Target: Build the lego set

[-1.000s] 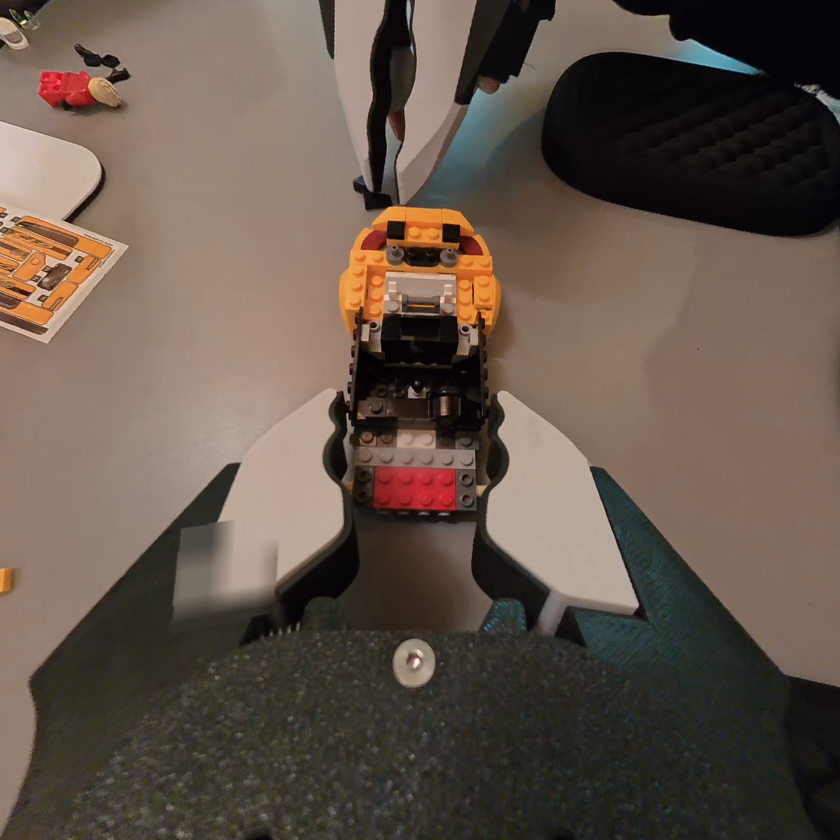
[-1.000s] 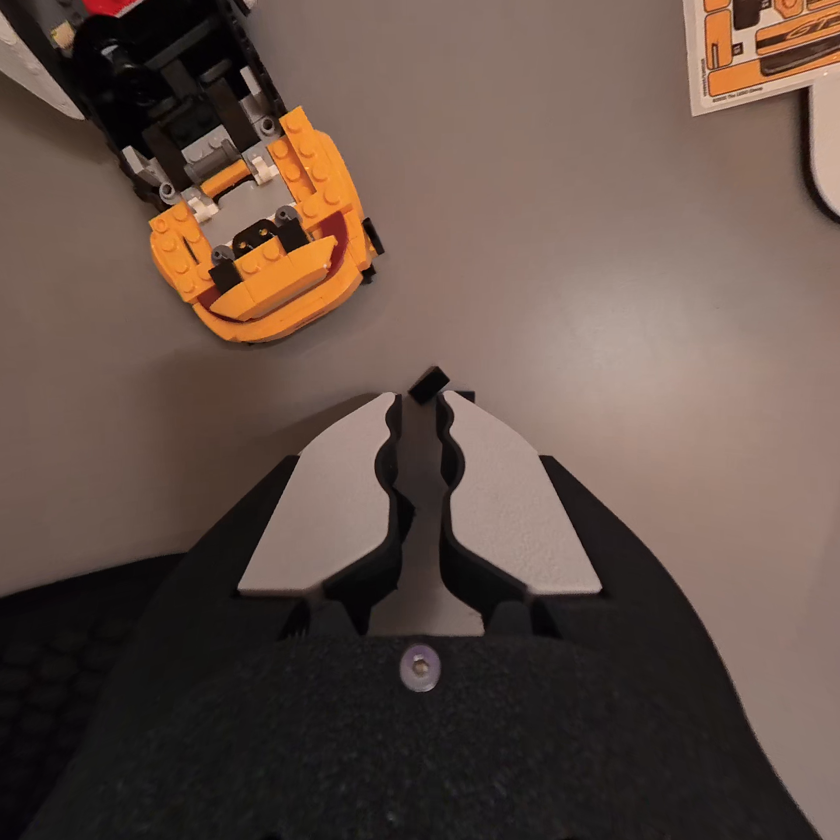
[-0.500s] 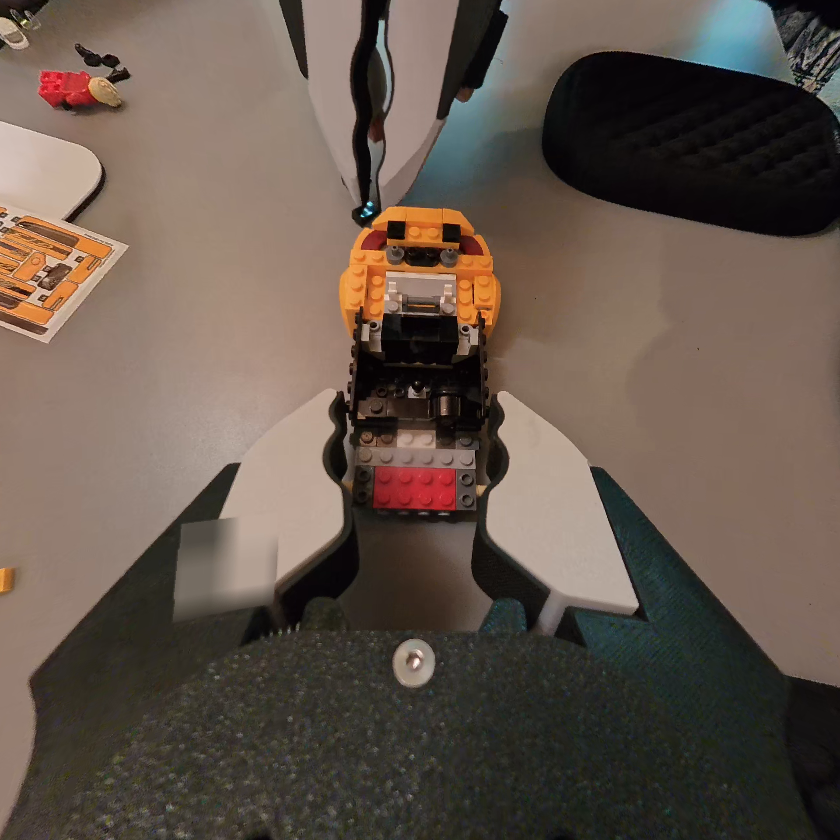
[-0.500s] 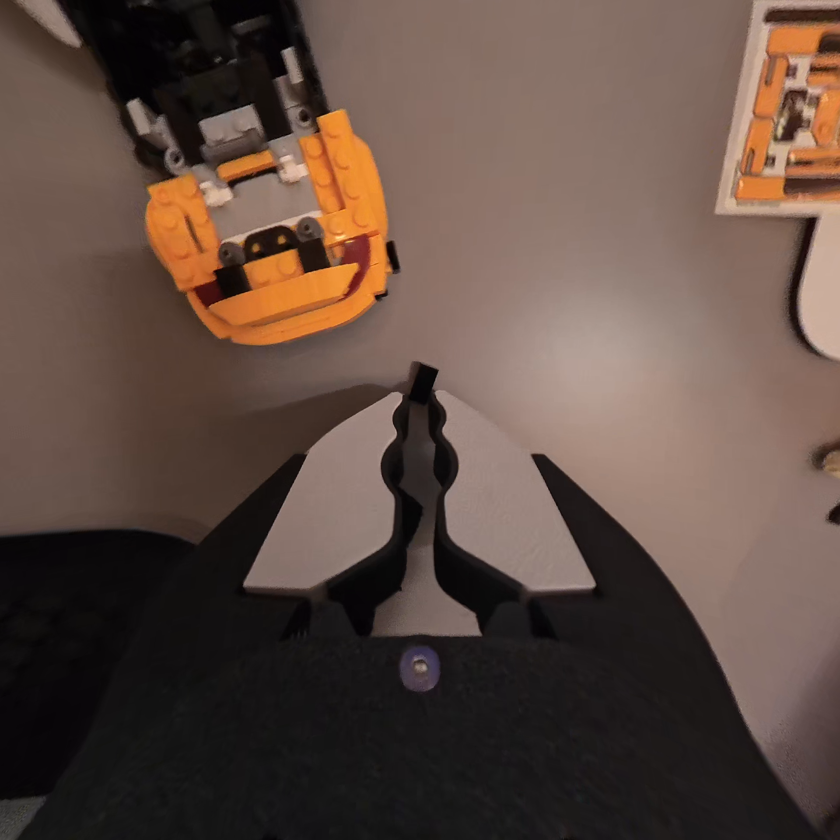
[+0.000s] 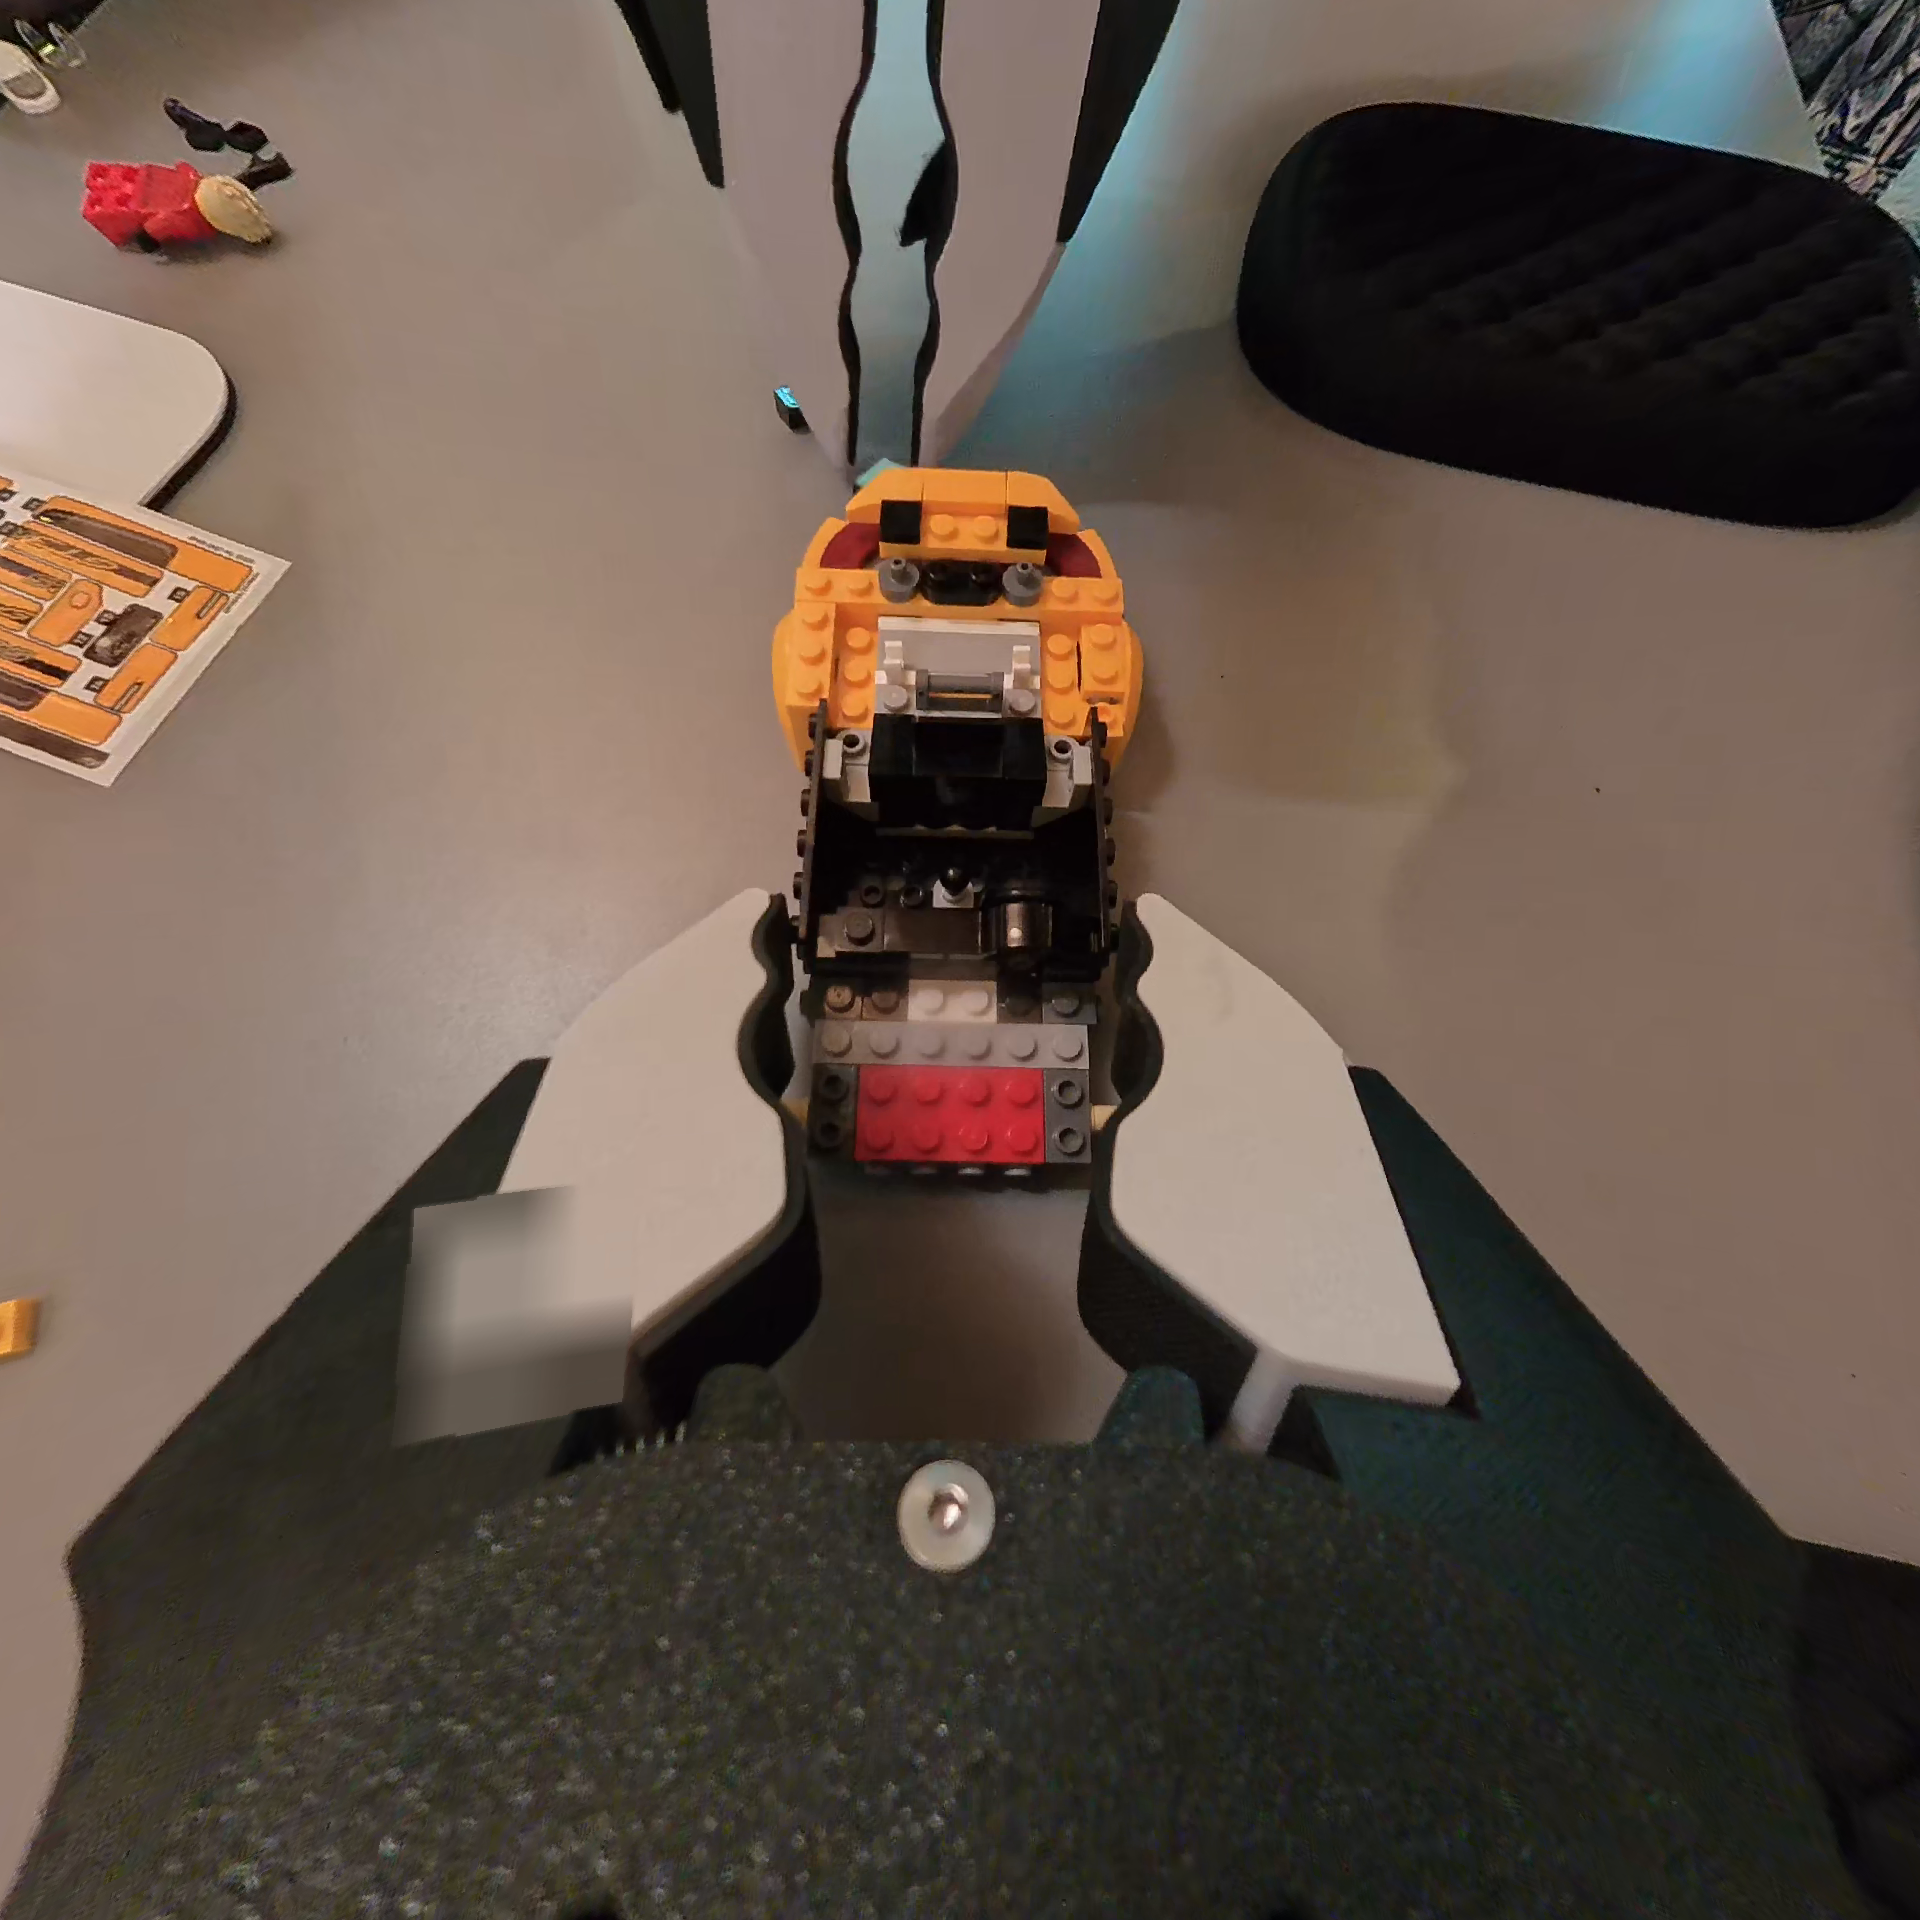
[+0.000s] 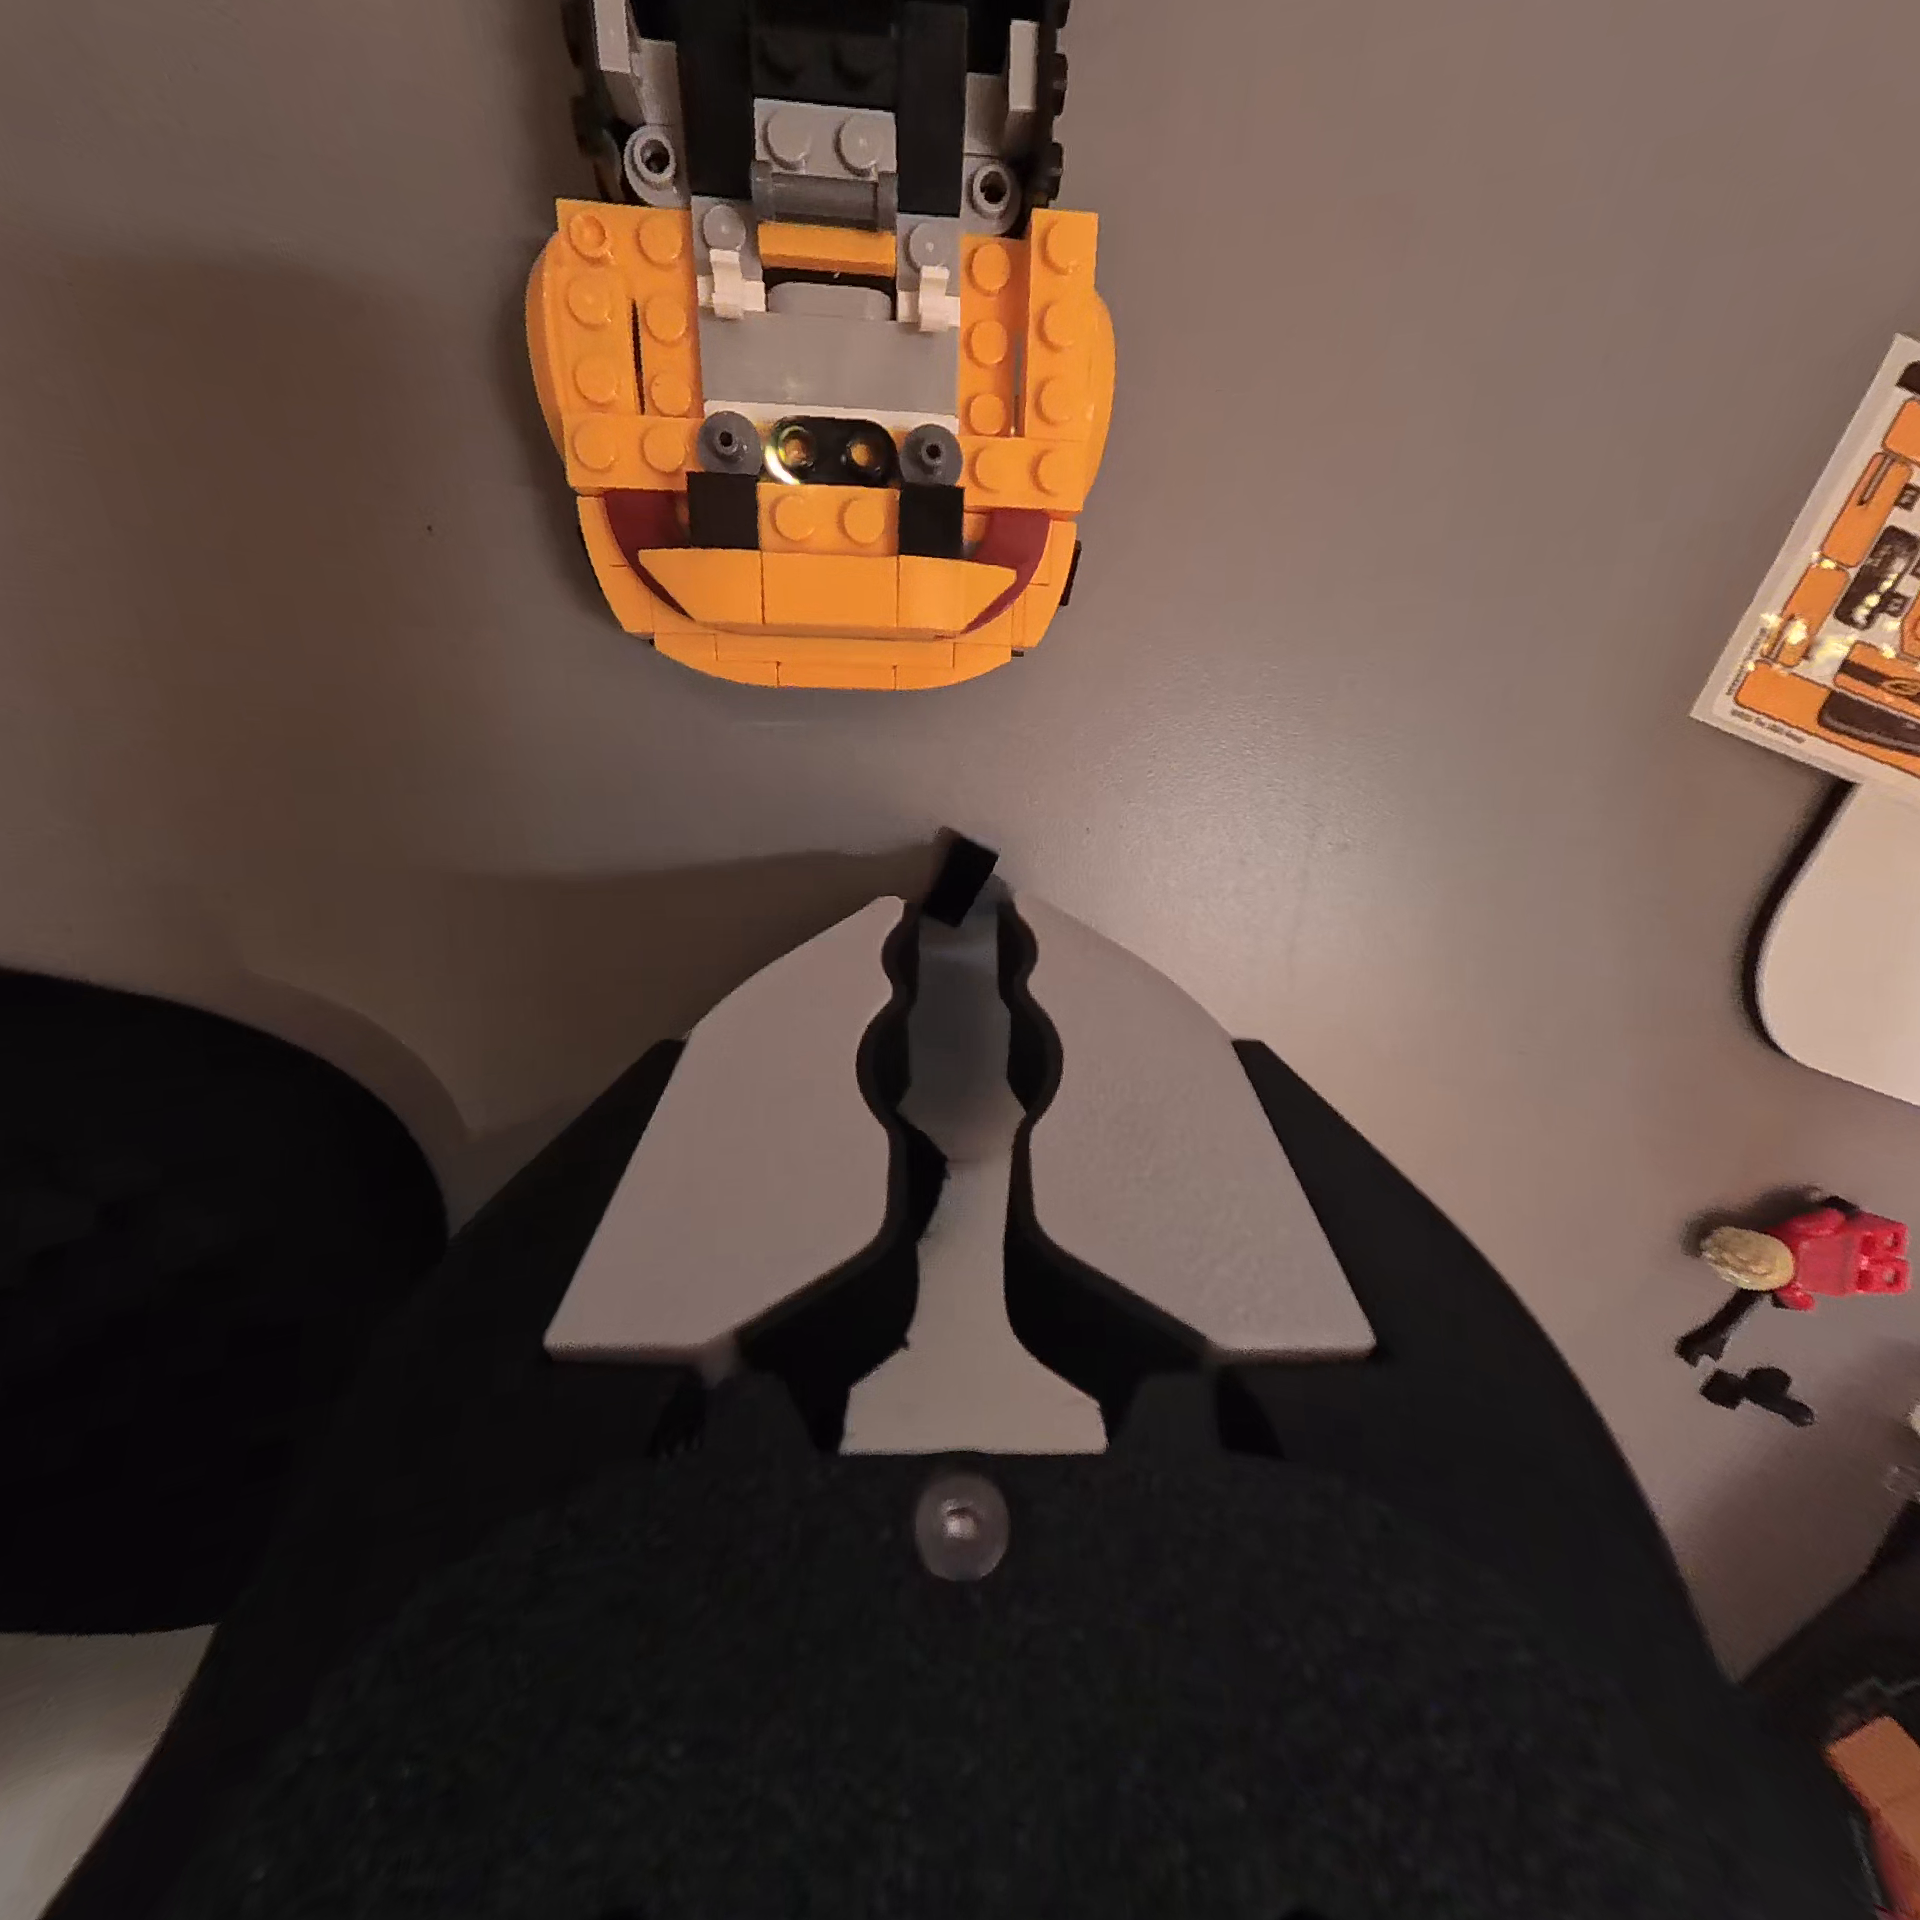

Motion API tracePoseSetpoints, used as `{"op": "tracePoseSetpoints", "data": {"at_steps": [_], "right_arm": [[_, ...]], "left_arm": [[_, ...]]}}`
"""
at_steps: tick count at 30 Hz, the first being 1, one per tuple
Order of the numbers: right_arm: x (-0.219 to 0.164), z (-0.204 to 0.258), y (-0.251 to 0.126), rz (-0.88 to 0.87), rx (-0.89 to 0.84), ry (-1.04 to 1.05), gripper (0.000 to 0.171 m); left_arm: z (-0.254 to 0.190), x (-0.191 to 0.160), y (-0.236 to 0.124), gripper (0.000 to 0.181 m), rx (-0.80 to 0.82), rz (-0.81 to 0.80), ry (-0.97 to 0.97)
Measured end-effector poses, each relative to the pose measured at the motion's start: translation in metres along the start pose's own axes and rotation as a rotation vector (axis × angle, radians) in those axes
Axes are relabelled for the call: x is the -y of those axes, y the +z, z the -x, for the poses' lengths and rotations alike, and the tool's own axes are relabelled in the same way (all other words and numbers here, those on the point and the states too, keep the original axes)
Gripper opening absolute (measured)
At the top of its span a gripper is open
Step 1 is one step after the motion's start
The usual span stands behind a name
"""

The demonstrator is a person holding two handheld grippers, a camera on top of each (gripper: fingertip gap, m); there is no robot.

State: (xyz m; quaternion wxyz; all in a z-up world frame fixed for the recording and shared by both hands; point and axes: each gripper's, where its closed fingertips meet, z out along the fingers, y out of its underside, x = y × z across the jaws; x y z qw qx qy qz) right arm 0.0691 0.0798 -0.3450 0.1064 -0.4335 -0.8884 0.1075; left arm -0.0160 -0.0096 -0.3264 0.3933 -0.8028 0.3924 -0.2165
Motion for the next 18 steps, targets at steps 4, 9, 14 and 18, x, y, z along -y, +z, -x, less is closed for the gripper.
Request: {"op": "tracePoseSetpoints", "data": {"at_steps": [4,9,14,18], "right_arm": [[0.0018,-0.0002,-0.0014,-0.025,0.012,0.047,0.015],[-0.0003,0.0002,-0.0008,-0.015,0.026,0.070,0.013],[0.0025,0.0048,-0.0022,-0.011,0.051,0.077,0.014],[0.0045,0.0063,-0.0040,-0.009,0.059,0.092,0.016]], "left_arm": [[-0.0001,-0.0001,0.0000,0.059,0.000,0.000,0.000],[-0.0002,-0.0002,0.0000,0.059,0.000,0.001,0.000],[-0.0003,-0.0002,0.0002,0.059,0.000,0.001,0.000],[-0.0004,-0.0002,0.0001,0.059,0.000,0.002,0.000]]}}
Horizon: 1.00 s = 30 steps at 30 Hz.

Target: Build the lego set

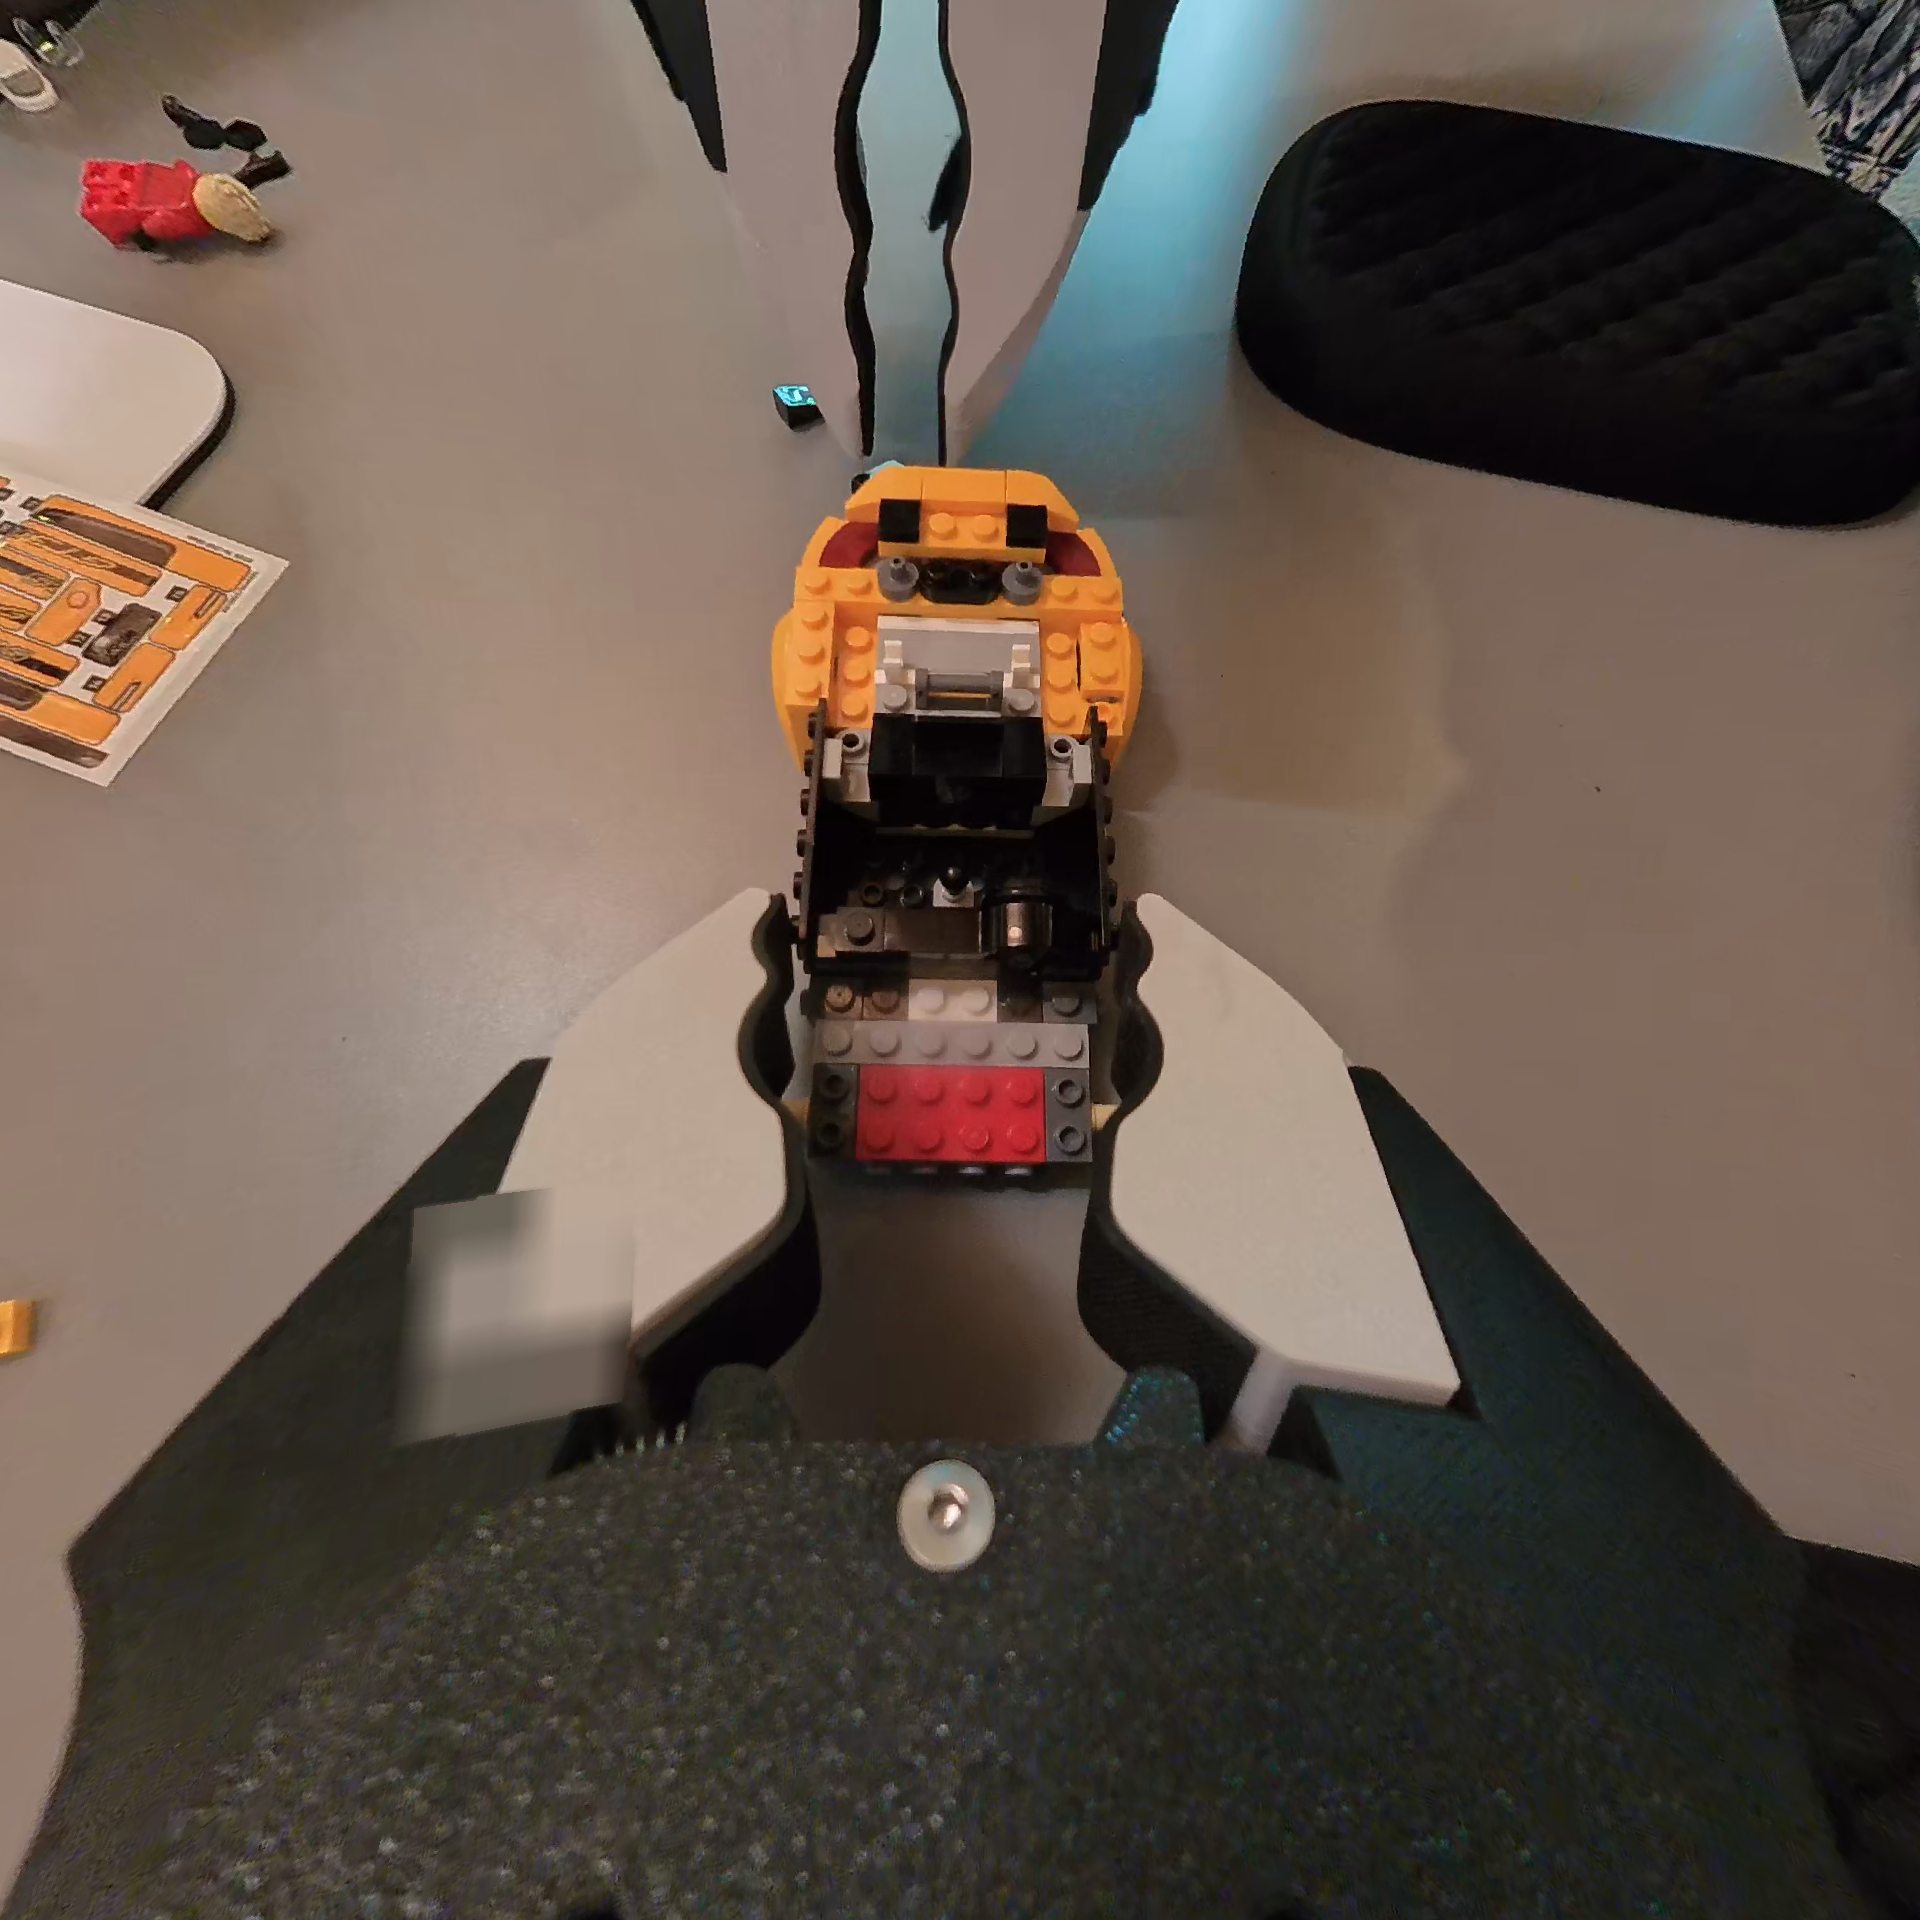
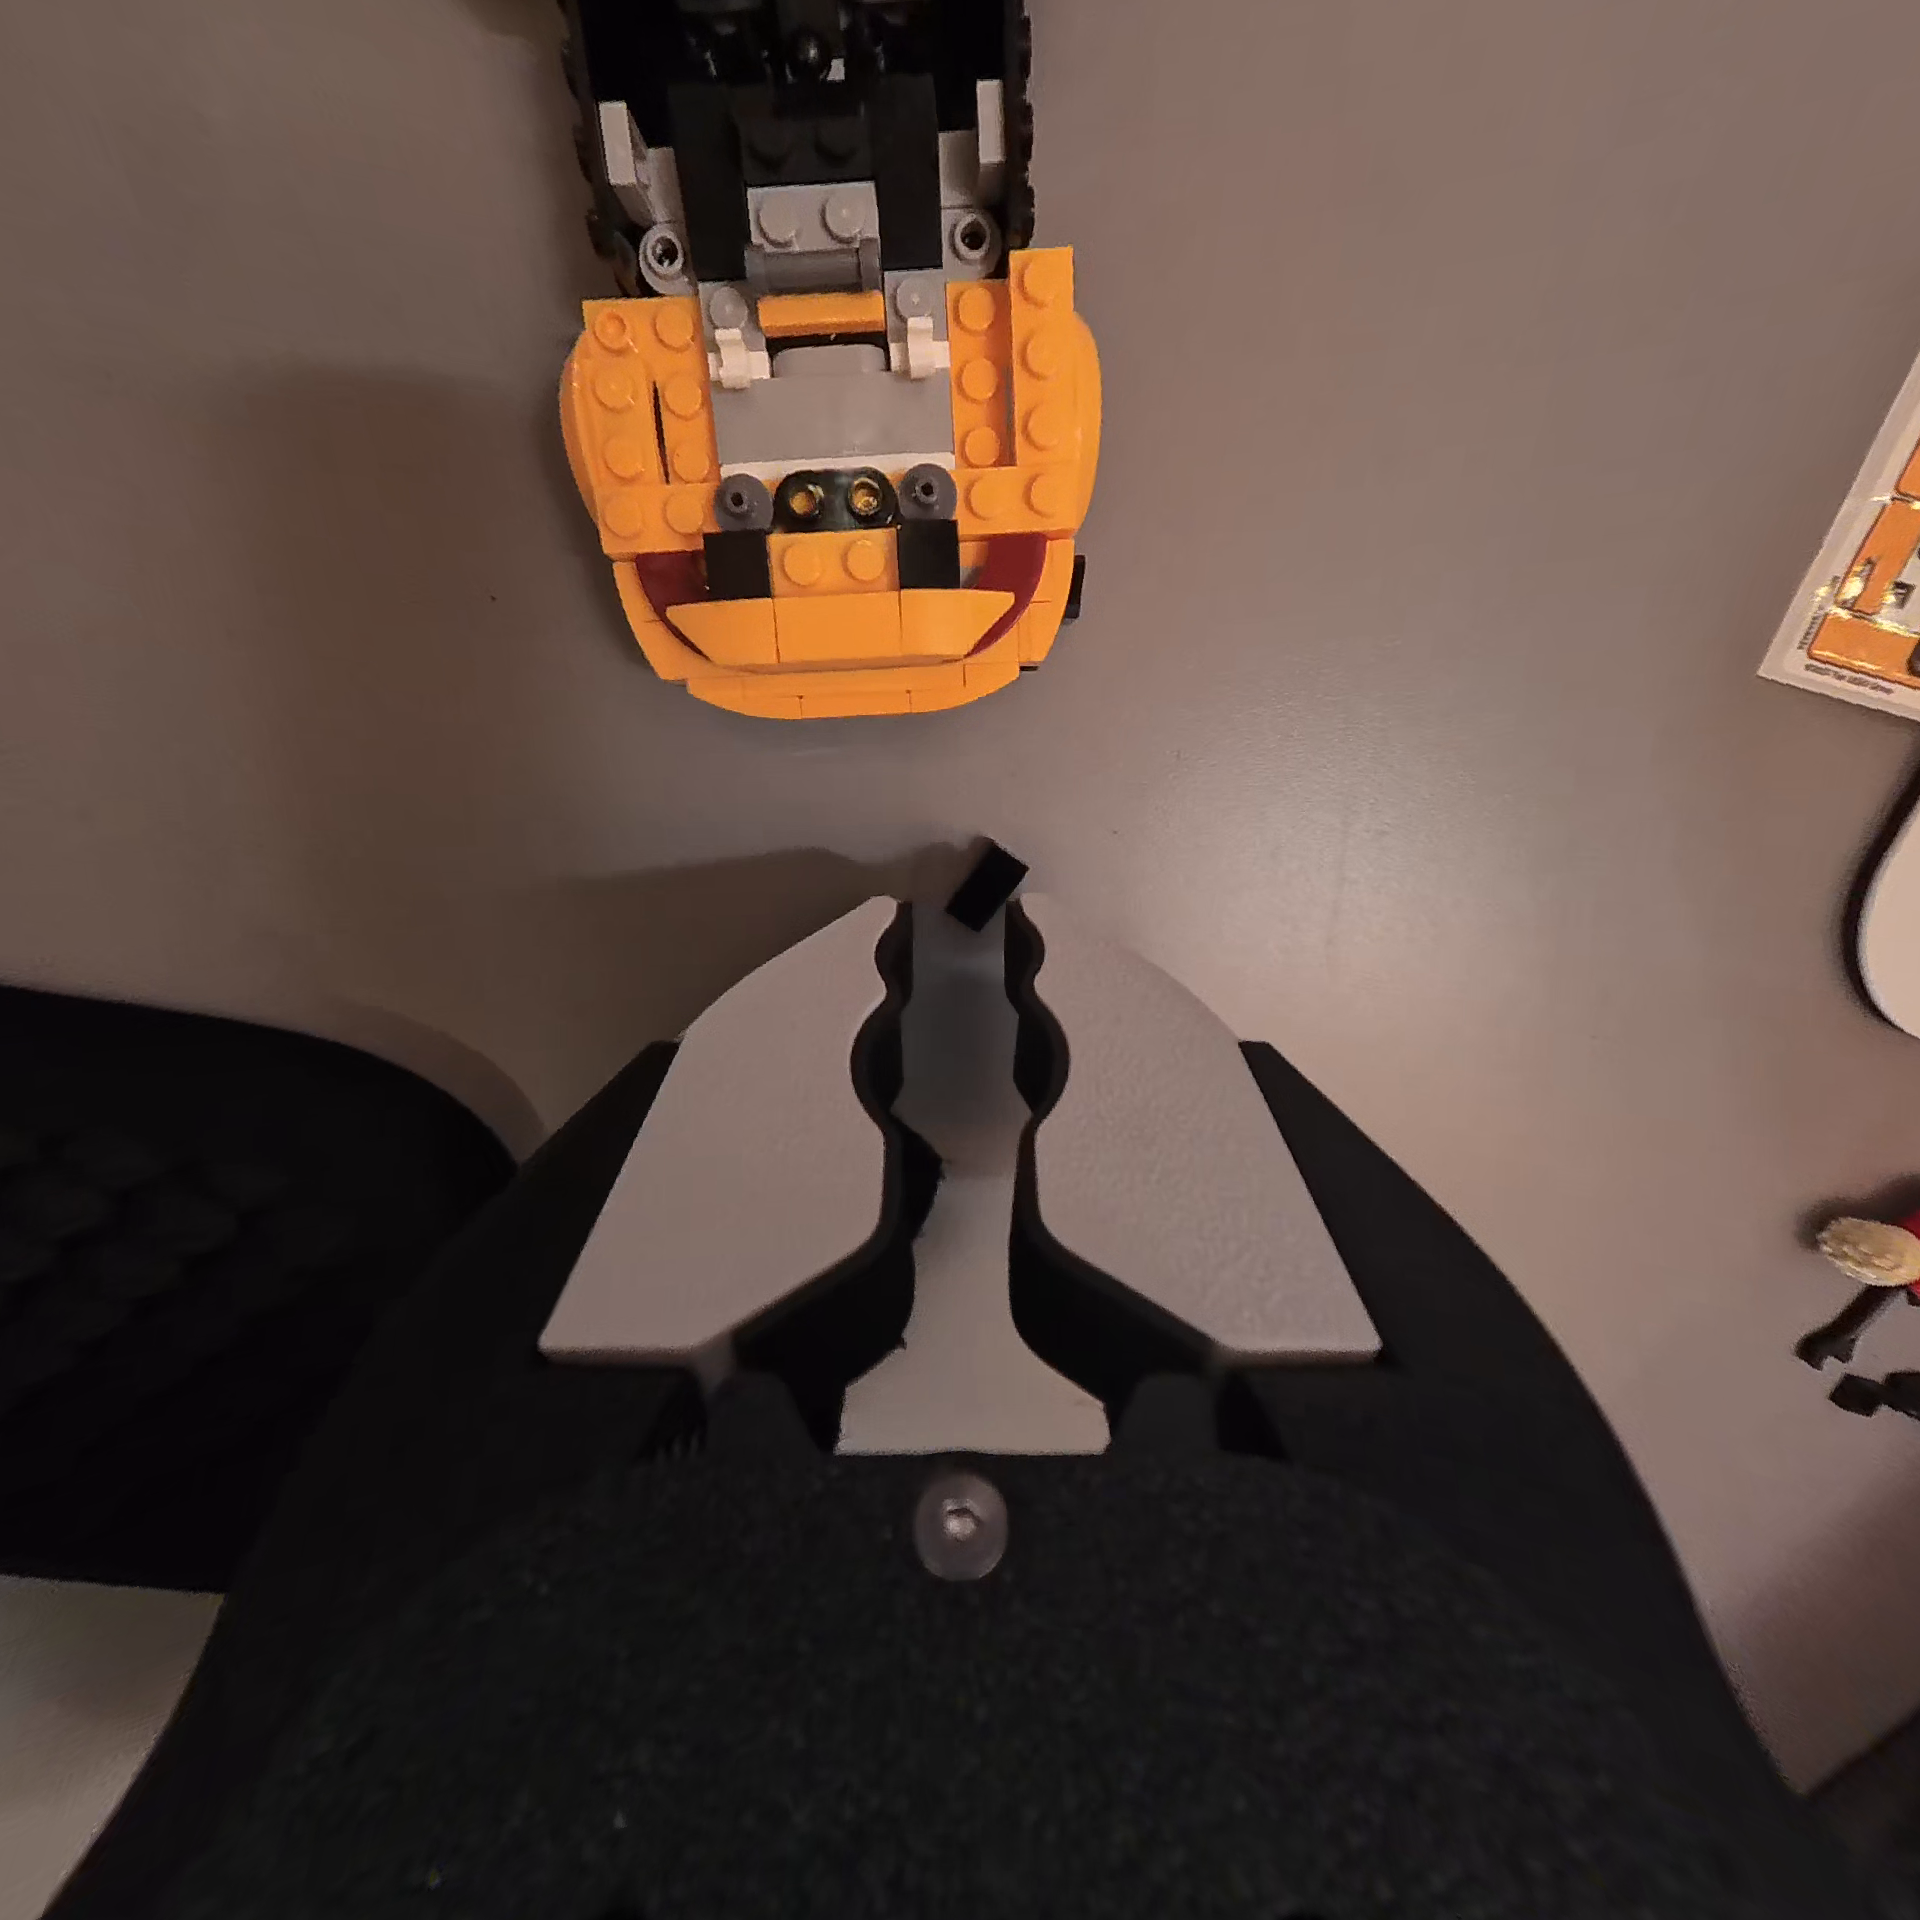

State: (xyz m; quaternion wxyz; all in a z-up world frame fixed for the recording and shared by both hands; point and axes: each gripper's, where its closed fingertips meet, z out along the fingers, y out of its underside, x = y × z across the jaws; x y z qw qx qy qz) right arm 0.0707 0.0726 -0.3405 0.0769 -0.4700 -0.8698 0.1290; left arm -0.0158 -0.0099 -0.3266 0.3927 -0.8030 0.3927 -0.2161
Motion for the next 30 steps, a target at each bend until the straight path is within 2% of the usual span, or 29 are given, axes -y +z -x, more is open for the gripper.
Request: {"op": "tracePoseSetpoints", "data": {"at_steps": [5,10,15,30], "right_arm": [[0.0004,0.0016,0.0025,0.017,0.022,0.070,0.019],[-0.0003,-0.0009,0.0056,0.035,0.018,0.088,0.016],[0.0009,0.0010,0.0063,0.049,0.020,0.030,0.007],[0.0008,0.0017,0.0065,0.104,0.096,-0.099,0.007]], "left_arm": [[-0.0001,-0.0001,0.0001,0.059,0.001,0.001,0.002],[-0.0002,-0.0001,0.0001,0.059,0.001,0.002,0.002],[-0.0002,-0.0001,0.0001,0.059,0.001,0.001,0.002],[-0.0003,-0.0003,0.0005,0.059,-0.001,0.001,0.002]]}}
